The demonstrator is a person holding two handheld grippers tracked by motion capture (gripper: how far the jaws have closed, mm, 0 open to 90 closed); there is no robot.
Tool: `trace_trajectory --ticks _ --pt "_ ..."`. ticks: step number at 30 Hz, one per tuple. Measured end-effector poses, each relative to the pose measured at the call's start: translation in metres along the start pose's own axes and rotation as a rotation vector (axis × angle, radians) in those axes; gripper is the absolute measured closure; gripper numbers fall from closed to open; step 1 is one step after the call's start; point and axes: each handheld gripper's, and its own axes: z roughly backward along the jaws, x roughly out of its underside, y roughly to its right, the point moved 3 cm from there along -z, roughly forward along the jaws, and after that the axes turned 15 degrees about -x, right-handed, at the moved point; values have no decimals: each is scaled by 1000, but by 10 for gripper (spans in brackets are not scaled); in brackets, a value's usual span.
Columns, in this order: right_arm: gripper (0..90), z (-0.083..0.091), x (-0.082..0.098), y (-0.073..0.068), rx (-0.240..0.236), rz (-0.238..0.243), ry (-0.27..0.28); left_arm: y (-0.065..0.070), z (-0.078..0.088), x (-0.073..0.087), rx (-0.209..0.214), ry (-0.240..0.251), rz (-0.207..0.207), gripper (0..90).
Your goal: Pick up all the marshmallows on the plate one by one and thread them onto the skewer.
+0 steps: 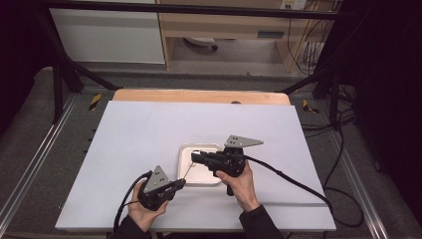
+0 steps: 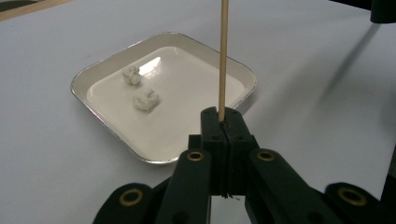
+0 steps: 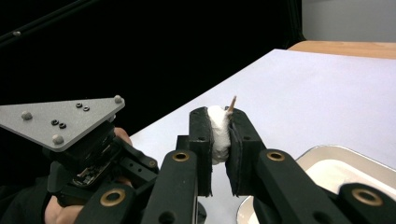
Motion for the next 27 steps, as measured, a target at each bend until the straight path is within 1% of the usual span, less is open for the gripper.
trace_trajectory --ticks 4,5,6,7,8,10,11,14,15,16,17,18,19,20,21,24,25,26,27 --pt "821 -3 5 1 9 -3 -16 0 -2 1 7 -10 4 889" --pt "820 -3 6 1 6 -4 -16 0 -1 0 8 -6 4 889" --pt "820 -4 7 1 2 -10 -21 0 -1 -1 12 9 13 889" --pt "818 -6 9 2 -5 -22 -41 0 1 -3 13 12 13 889" --pt "816 -9 13 3 -10 -28 -59 -1 0 -4 2 -1 -2 889" --pt "817 -10 15 2 -7 -16 -48 -2 -1 -2 16 7 22 889" --pt "816 -11 15 3 -10 -16 -47 -2 -1 -2 10 4 16 889" --pt "812 -12 16 3 -6 -26 -48 -2 -2 -1 8 -7 23 889" --pt "811 -12 17 3 -2 -20 -53 -1 -3 -1 9 -7 24 889" --pt "809 -13 18 3 0 -24 -54 -1 -3 -1 19 9 31 888" --pt "806 -14 20 3 -9 -32 -80 -1 -1 -4 21 16 39 888" --pt "803 -17 25 4 -13 -43 -93 -1 -1 -6 16 19 35 888" --pt "802 -19 28 4 -16 -45 -95 -1 -1 -7 3 17 25 888" --pt "802 -21 30 4 -18 -41 -84 -1 -1 -5 10 19 40 888" --pt "802 -21 31 5 -23 -42 -83 -2 -2 -4 17 10 43 888" --pt "799 -23 33 6 -13 -49 -97 -1 -5 -2 14 -10 37 888" --pt "799 -23 35 6 -12 -52 -102 -1 -5 -3 24 -2 48 888" --pt "797 -24 37 6 -16 -52 -124 -1 -5 -4 27 -1 50 888" --pt "795 -26 40 6 -22 -61 -135 -1 -5 -5 13 0 39 887"
